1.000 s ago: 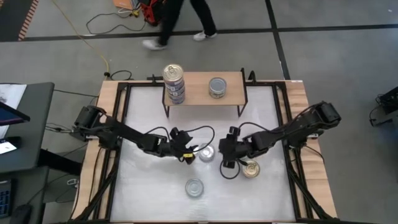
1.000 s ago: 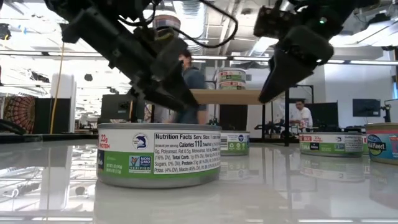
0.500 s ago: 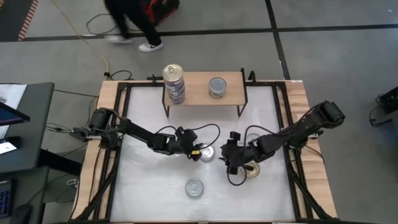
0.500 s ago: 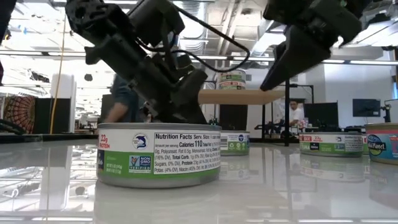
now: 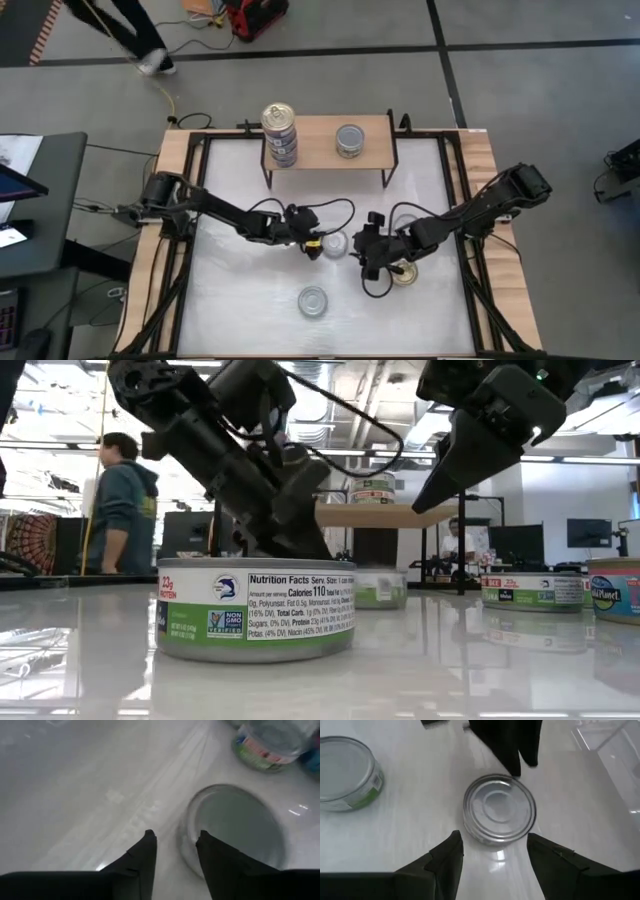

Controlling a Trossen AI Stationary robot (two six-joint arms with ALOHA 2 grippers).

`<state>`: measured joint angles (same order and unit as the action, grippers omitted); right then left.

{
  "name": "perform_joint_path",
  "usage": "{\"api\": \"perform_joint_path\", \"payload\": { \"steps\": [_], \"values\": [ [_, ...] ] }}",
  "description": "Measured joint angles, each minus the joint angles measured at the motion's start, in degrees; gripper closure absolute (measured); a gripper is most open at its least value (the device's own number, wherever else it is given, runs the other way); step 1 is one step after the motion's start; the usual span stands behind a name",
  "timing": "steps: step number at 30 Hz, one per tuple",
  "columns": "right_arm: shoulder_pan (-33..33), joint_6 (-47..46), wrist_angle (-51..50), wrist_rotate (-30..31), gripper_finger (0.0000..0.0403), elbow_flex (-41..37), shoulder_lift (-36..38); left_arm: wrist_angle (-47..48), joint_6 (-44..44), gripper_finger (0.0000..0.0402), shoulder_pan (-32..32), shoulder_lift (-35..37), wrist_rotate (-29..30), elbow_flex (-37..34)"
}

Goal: Stack canned seafood by type on shelf
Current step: Stack the green tuna can on top of the other green tuna cans on the shelf

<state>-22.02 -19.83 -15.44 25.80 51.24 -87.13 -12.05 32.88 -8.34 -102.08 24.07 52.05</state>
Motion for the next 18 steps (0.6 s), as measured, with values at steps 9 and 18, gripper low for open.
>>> {"api": "perform_joint_path", "payload": {
  "steps": [9, 18],
  "values": [
    [-0.1, -0.9, 0.4, 0.0, 0.0154, 0.0, 0.0, 0.0, -0.1, 0.0289, -0.4, 1.7, -0.1, 0.1],
    [-0.1, -0.7, 2.0, 0.0, 0.0154, 0.0, 0.1, -1.7, 0.2, 0.029, -0.4, -2.8, 0.0, 0.1]
  ]
}}
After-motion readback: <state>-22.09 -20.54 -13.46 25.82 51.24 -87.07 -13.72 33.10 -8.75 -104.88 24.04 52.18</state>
